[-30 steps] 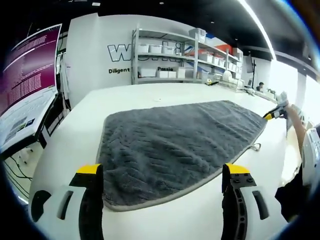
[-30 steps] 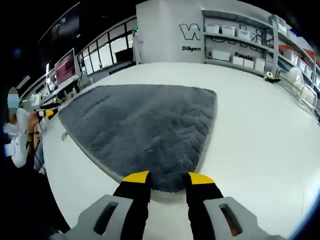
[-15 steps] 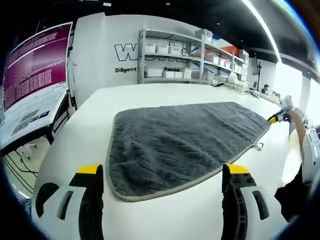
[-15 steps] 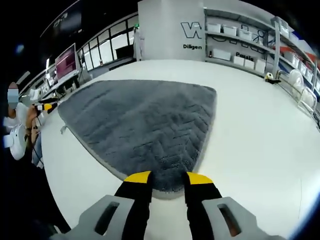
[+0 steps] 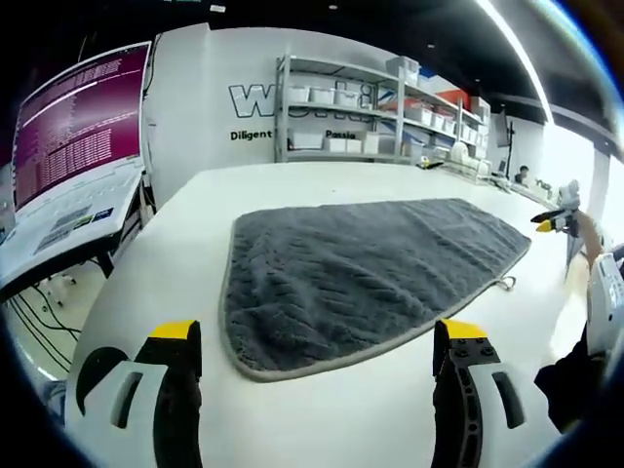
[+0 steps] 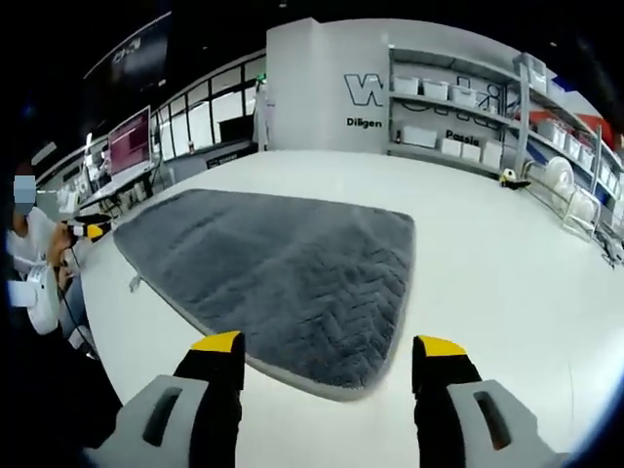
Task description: Open the folded towel by lifting each exposed corner and separating the folded layers until the towel lies flat within the target outline without major curled edges
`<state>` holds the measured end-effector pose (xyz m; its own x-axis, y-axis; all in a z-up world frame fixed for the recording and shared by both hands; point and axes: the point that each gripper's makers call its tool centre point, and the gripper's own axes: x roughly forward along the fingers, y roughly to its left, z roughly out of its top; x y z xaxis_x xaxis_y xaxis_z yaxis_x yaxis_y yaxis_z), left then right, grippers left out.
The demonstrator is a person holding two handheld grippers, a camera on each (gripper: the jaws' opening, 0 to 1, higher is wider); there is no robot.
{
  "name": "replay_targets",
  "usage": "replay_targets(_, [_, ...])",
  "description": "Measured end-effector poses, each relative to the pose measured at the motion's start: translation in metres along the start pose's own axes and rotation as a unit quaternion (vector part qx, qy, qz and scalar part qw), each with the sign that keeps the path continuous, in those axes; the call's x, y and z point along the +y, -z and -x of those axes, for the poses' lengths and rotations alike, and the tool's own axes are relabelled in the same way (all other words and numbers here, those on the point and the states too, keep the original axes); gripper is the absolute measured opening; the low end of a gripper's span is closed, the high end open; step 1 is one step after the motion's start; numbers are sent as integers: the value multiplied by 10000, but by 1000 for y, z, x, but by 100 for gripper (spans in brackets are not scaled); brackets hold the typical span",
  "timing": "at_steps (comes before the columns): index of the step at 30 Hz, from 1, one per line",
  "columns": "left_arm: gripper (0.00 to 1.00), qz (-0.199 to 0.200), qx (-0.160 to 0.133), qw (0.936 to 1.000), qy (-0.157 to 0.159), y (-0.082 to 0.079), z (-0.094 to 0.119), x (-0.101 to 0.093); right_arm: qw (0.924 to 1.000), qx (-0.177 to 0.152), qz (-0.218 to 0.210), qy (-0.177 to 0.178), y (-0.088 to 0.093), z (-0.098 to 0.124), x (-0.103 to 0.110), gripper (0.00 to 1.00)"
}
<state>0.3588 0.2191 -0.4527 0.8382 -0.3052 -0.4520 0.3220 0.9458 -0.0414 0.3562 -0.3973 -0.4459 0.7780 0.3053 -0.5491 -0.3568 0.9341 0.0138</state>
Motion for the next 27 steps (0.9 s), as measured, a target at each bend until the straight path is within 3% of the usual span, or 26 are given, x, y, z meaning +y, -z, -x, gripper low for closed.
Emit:
replay_targets(6, [98, 11, -20, 10000, -17, 5, 9, 2, 10000, -9, 69, 62, 0, 0, 8, 98])
replay_targets(8, [98, 20, -36, 10000, -90, 6, 12, 5, 9999, 70, 23, 78, 4, -2, 9, 100])
replay_targets(15, [99, 48, -5, 9999, -112, 18, 16, 7, 9994, 334, 41, -33, 23, -13, 20, 100])
replay_targets(27, [99, 71, 52, 10000, 17, 24, 11, 0, 9992, 304, 237, -78, 10, -17, 36, 100])
